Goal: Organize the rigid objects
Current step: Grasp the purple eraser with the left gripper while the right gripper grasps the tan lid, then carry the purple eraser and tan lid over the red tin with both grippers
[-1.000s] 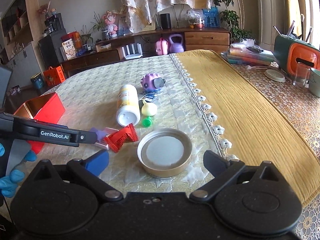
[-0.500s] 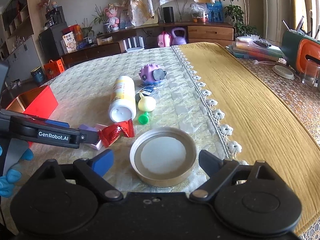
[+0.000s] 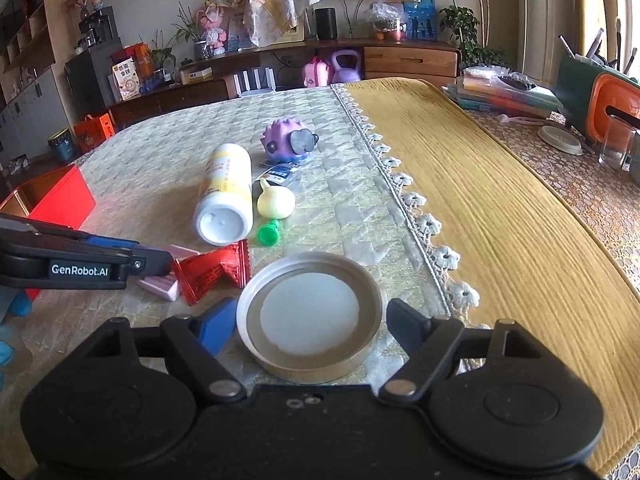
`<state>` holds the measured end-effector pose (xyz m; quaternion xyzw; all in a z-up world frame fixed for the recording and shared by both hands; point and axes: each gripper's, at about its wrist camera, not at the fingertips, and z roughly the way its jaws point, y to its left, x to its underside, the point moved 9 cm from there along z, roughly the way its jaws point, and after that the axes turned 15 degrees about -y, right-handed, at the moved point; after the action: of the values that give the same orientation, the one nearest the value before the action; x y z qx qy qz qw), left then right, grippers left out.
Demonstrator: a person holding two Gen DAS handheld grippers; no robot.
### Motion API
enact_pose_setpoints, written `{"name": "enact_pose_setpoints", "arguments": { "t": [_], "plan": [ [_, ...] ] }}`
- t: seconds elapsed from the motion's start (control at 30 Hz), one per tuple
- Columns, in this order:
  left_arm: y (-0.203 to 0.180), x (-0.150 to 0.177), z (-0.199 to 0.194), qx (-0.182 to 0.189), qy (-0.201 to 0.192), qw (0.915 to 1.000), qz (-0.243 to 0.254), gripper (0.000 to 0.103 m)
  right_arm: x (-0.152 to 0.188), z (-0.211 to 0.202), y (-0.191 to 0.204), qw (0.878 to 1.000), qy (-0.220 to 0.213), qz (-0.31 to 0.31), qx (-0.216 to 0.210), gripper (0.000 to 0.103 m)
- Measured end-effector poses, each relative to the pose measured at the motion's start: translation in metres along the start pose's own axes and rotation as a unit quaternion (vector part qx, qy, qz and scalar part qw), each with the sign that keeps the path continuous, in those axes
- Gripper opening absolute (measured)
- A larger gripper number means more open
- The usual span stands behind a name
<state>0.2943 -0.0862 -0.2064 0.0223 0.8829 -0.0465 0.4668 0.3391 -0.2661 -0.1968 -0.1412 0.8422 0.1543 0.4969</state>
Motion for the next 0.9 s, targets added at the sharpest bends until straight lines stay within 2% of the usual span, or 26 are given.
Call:
{"name": "enact_pose_setpoints", "arguments": {
  "t": [0.47,0.9],
  "plan": [
    [0.012,0.002,-0.011,-0.012,0.014,0.9995,-0.023,0.036,-0.010,-0.015,0.010,1.000,-0.013,-0.004,0.005,0.077],
    [0.031,-0.008,-0.066,-0.011,0.003,0.9986,-0.052,0.036,-0.030,-0.051,0.050,0.999,-0.028,-0.006,-0.022,0.077]
  ]
}}
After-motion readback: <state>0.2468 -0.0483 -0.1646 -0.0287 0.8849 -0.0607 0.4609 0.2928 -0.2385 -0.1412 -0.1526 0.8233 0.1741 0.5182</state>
